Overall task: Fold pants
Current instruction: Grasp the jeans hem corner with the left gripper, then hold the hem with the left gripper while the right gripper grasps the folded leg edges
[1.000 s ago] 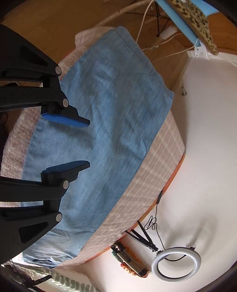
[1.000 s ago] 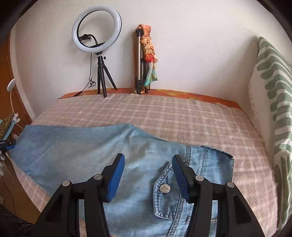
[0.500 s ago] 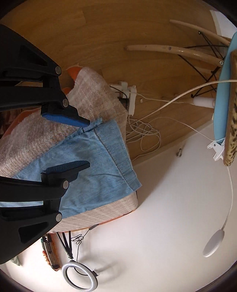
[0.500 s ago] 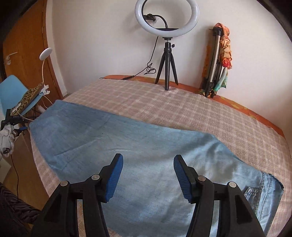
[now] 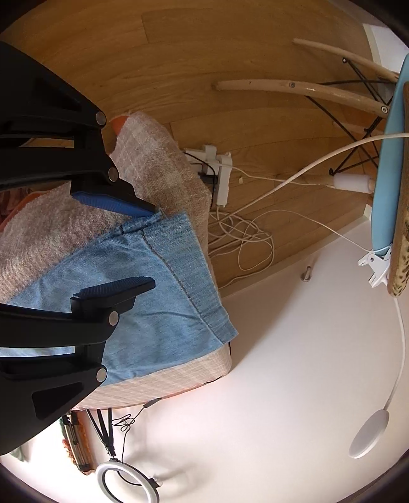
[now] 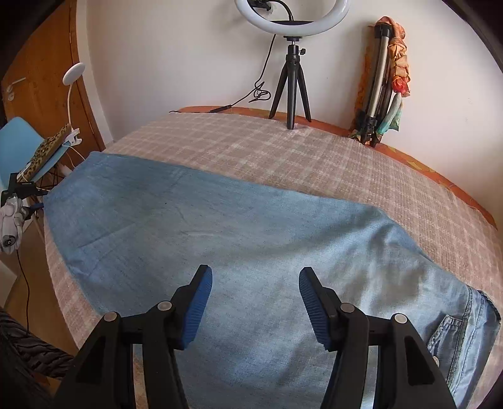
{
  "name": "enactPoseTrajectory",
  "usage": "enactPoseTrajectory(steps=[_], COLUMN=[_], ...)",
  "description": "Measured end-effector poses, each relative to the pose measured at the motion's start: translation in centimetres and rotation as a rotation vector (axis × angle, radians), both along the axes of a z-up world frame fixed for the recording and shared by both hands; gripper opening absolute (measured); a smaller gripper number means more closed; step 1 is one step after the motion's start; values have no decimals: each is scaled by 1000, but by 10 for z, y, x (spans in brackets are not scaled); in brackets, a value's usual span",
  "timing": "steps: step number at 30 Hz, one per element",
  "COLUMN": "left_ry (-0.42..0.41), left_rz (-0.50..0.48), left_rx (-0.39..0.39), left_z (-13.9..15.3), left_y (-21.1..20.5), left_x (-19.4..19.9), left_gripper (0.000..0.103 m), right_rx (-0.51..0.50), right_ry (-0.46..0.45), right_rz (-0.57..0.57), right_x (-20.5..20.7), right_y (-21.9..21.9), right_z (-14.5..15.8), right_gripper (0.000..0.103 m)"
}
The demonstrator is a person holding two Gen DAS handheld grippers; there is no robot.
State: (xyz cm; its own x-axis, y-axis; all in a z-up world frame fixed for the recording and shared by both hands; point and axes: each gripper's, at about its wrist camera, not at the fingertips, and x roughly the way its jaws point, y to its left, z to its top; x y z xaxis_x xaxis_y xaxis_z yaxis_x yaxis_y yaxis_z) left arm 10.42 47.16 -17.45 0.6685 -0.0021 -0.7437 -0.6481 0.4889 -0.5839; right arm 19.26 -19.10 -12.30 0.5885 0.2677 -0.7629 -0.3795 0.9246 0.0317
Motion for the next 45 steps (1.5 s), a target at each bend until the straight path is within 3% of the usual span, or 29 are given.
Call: enactPoseTrajectory(steps=[8, 10, 12, 15, 20, 24, 27, 30, 35, 38, 41, 45], left_ry=[-2, 6, 41, 40, -52, -145, -191, -207, -185, -163, -155, -181], left_rz=[18, 21, -17, -33, -90, -223, -374, -561, -781, -854, -901, -880], left_rx=[31, 67, 116, 166, 268, 369, 433, 488, 475, 457, 499, 450], left_z=[0, 0, -1, 5, 43, 80, 95, 94, 72, 60, 57, 66], left_y=[-4, -9, -15, -20, -42, -93, -151, -215, -287, -309, -330, -322], left_x=[5, 7, 14, 17, 23, 37, 50, 60, 64, 61, 54, 53], left_gripper=[40, 34, 15, 13, 12, 12, 11, 11, 11, 11, 11, 11], right_rx=[-24, -30, -27, -31, -21, 15, 55, 101, 175, 272, 307, 348], right_ry=[-2, -3, 0, -2, 5, 14, 19, 33, 77, 117, 152, 258], right_rz=[26, 31, 30, 26, 11, 1, -8, -24, 7, 68, 136, 206], right_x=[-1, -1, -1, -1, 1, 2, 4, 9, 23, 42, 69, 107], right_y=[10, 13, 13, 13, 12, 9, 6, 1, 5, 22, 58, 115], right_z=[-3, -4, -4, -4, -4, -1, 4, 7, 16, 25, 29, 24], right_gripper=[60, 60, 60, 60, 60, 60, 60, 60, 60, 63, 64, 65])
